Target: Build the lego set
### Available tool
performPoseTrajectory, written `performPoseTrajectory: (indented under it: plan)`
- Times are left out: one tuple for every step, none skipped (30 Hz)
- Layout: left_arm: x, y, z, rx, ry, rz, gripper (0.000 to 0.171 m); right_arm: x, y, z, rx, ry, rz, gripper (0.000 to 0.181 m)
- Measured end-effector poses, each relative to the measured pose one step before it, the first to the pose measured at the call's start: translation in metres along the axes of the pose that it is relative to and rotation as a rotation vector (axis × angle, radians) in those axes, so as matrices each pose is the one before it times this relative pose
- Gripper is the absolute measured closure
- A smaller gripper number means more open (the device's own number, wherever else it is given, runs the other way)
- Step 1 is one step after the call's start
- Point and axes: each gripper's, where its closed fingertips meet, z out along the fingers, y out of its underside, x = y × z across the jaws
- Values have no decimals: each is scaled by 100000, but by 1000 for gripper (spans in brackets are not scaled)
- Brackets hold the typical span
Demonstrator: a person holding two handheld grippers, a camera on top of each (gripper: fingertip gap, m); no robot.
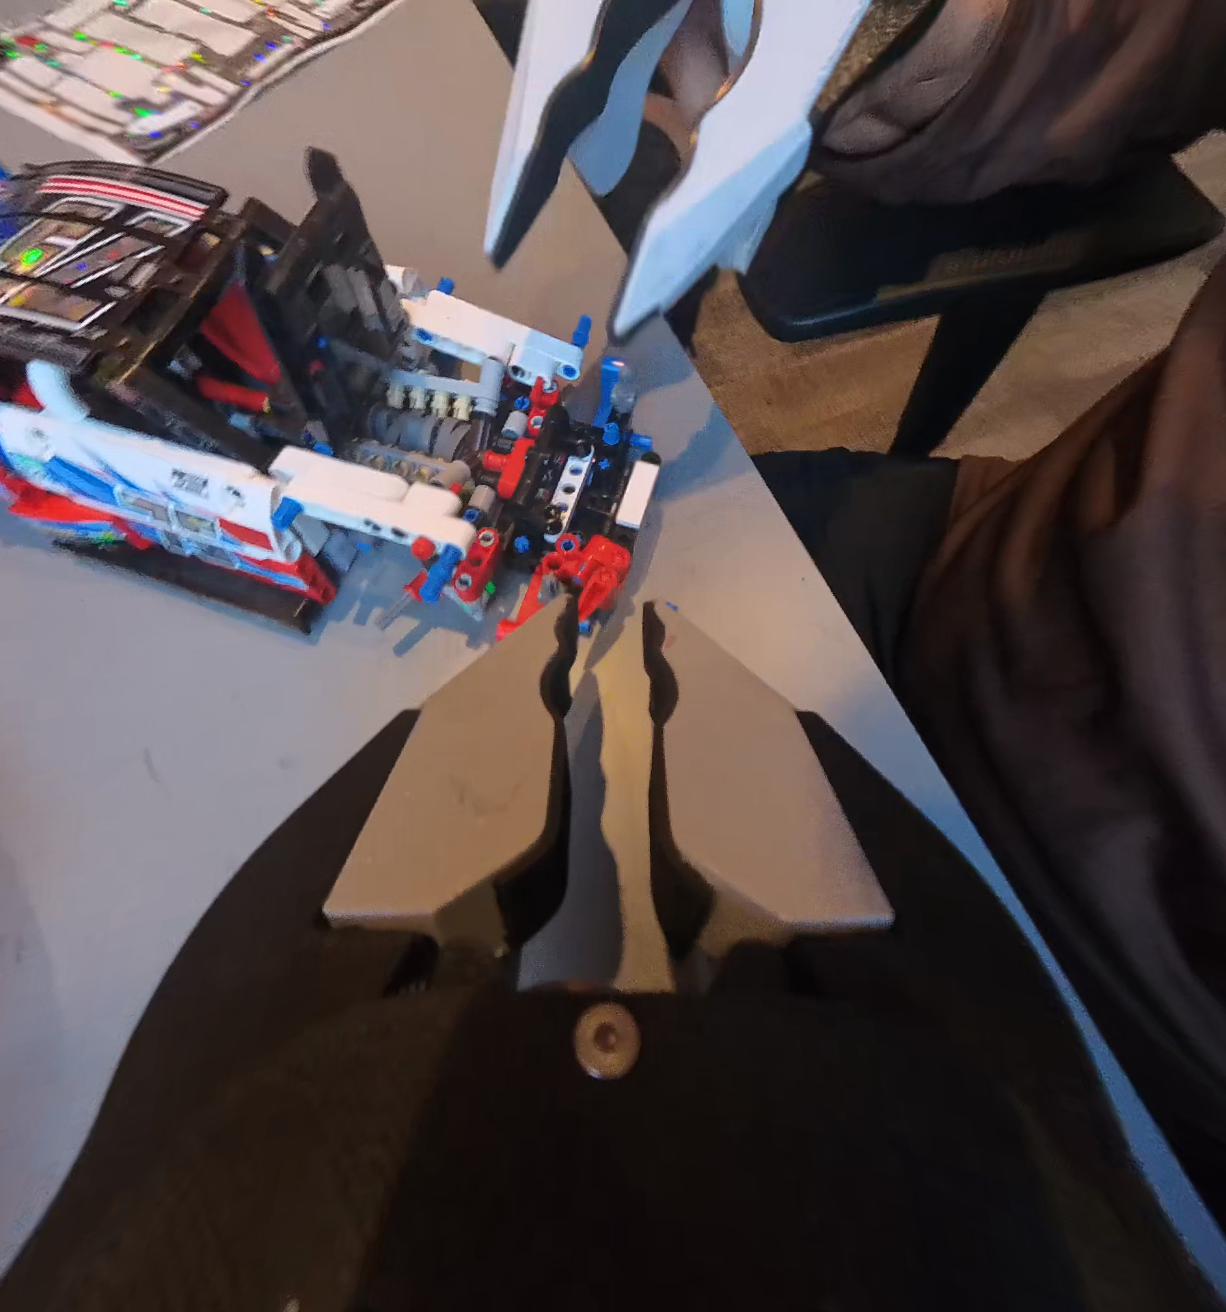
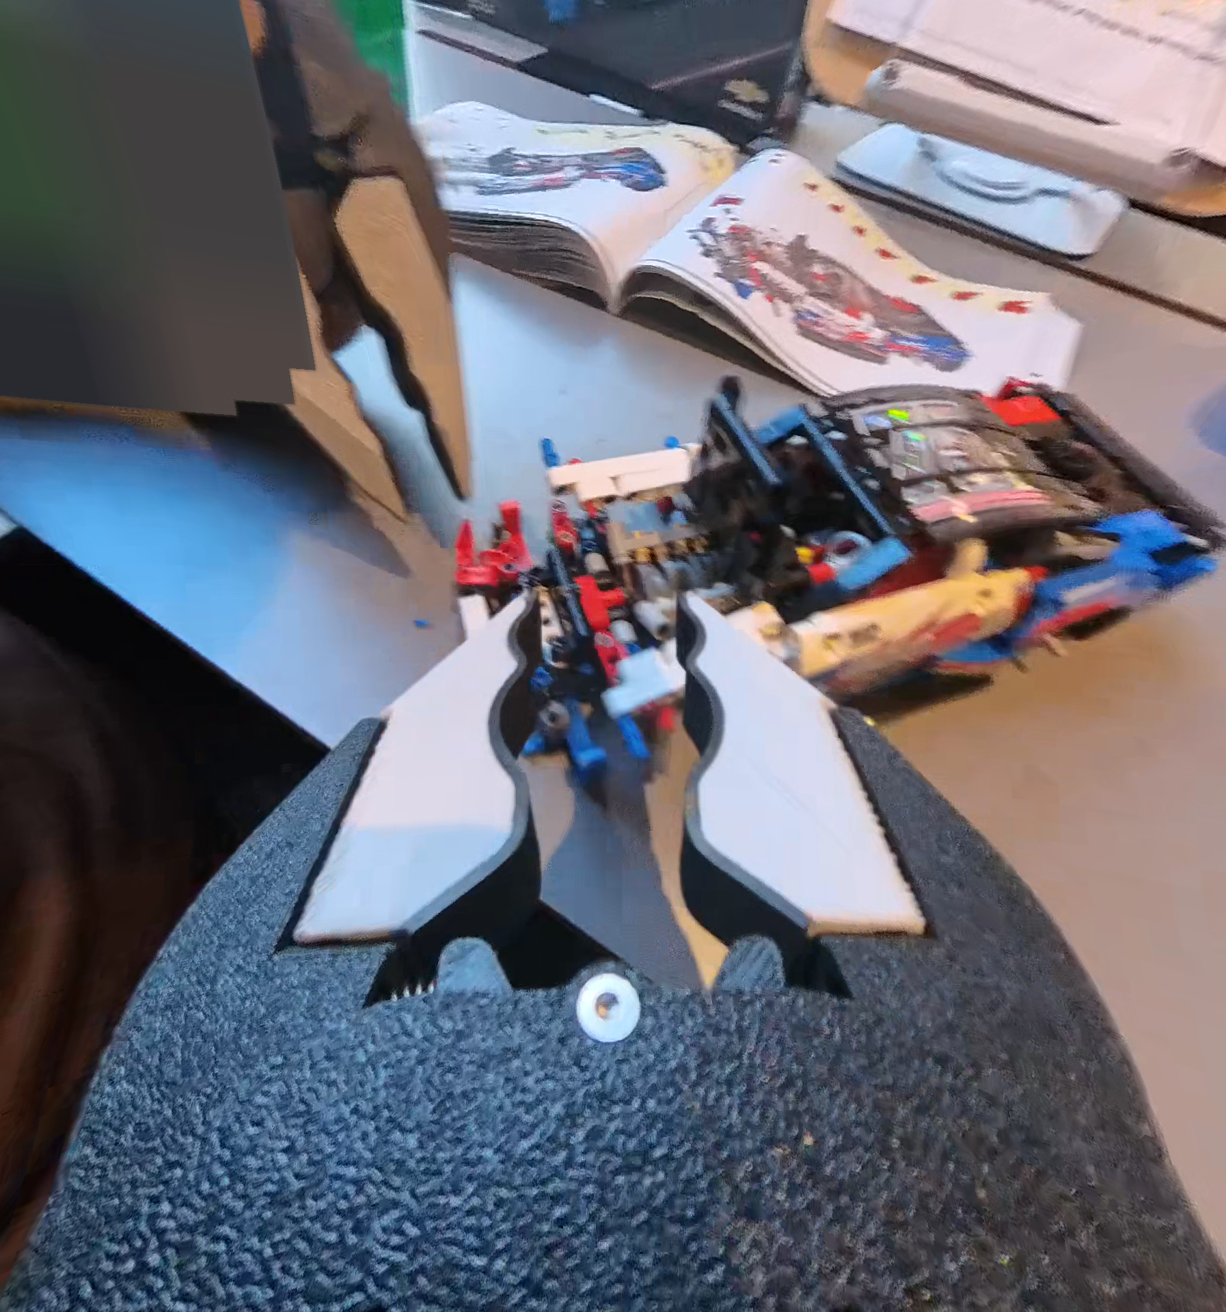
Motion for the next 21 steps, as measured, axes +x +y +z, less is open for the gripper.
performPoseTrajectory:
  plan:
    - [49,149,-500,1562,-2006,-2664,157,936,263,-616,176,3451,464,145]
    - [65,228,-490,1435,-2051,-3127,156,923,372,-515,-310,2327,1737,145]
    - [-10,328,-451,912,-2818,-3111,156,868,436,-380,-509,1277,2589,142]
    - [-162,441,-418,179,-3824,-2950,156,810,401,-293,27,734,2874,140]
    - [-179,498,-396,-332,-3843,-2694,155,746,304,-223,1104,456,2617,140]
    - [-217,495,-385,-350,-3927,-2560,155,706,294,-117,1605,296,2960,140]
    - [-418,469,-404,-343,-5000,-2739,155,488,197,-57,1773,-831,4147,140]
    - [-544,415,-450,-654,-5375,-2999,154,149,-15,-60,2311,-2514,4836,139]
    - [-638,297,-463,-757,-5303,-3335,152,65,-163,-100,2536,-2510,4376,139]
    - [-851,95,-463,-462,-5976,-3938,150,160,-272,-109,2243,-935,3331,139]
    - [-914,-123,-447,-256,-5495,-4098,145,179,-318,-87,1837,240,2326,139]
    - [-810,-417,-375,165,-4011,-3799,140,-8,-328,-52,1752,-112,1366,139]
    - [-958,-696,-291,350,-4136,-3448,135,-148,-308,-20,1722,-576,492,139]
    - [-1069,-938,-115,213,-4099,-2175,129,-145,-263,21,1321,-222,-125,139]
    - [-1102,-1095,107,-190,-3516,-1056,122,-190,-231,30,760,-341,-331,139]
    - [-1087,-1154,351,-1183,-2628,-789,111,-282,-249,8,633,-761,-713,139]
    - [-1020,-1197,572,-1641,-1457,-484,101,-242,-283,6,773,-485,-1053,139]
    - [-1231,-1203,743,-1708,-1895,-1006,93,-156,-236,-13,610,-131,-1102,139]
    - [-1559,-1088,870,-2453,-3215,-1769,89,-134,-156,9,247,-272,-1037,139]
    - [-1538,-1061,1047,-2457,-3141,-1987,83,-96,-77,15,-166,-624,-688,138]
    - [-1339,-996,1215,-2074,-2351,-1434,79,-5,-99,10,-235,-614,-378,137]
